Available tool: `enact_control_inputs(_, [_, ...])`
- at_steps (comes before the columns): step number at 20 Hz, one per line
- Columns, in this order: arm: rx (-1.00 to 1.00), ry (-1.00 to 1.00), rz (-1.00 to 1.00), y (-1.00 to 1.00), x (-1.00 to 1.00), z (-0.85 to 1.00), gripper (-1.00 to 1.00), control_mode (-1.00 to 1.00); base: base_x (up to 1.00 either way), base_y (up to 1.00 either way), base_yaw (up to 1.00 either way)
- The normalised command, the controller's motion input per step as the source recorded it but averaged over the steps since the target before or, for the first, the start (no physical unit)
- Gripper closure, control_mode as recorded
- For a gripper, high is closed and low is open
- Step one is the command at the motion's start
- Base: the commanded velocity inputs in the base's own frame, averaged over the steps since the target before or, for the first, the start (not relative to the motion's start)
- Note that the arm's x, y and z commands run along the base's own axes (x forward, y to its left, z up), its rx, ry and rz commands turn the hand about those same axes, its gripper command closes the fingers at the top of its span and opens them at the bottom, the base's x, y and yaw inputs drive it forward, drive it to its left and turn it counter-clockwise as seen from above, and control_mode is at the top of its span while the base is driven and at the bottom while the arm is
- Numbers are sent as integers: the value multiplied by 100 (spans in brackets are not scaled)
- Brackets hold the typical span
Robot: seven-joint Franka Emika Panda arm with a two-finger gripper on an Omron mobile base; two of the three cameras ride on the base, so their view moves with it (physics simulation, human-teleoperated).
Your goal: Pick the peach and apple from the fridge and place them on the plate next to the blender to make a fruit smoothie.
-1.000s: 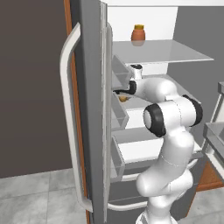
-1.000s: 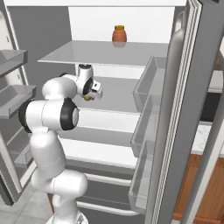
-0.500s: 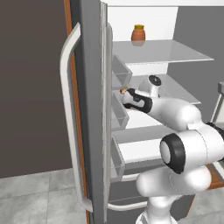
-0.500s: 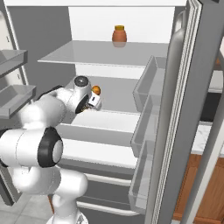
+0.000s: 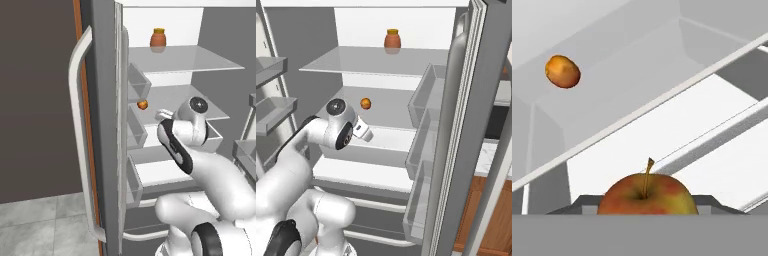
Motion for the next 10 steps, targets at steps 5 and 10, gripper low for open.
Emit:
enact_control_inputs(5, [0,0,-17,-38,-92,70,100,-100,0,0,0])
enact_control_inputs(10, [1,1,-11,-32,-98,47,100,-100,0,0,0])
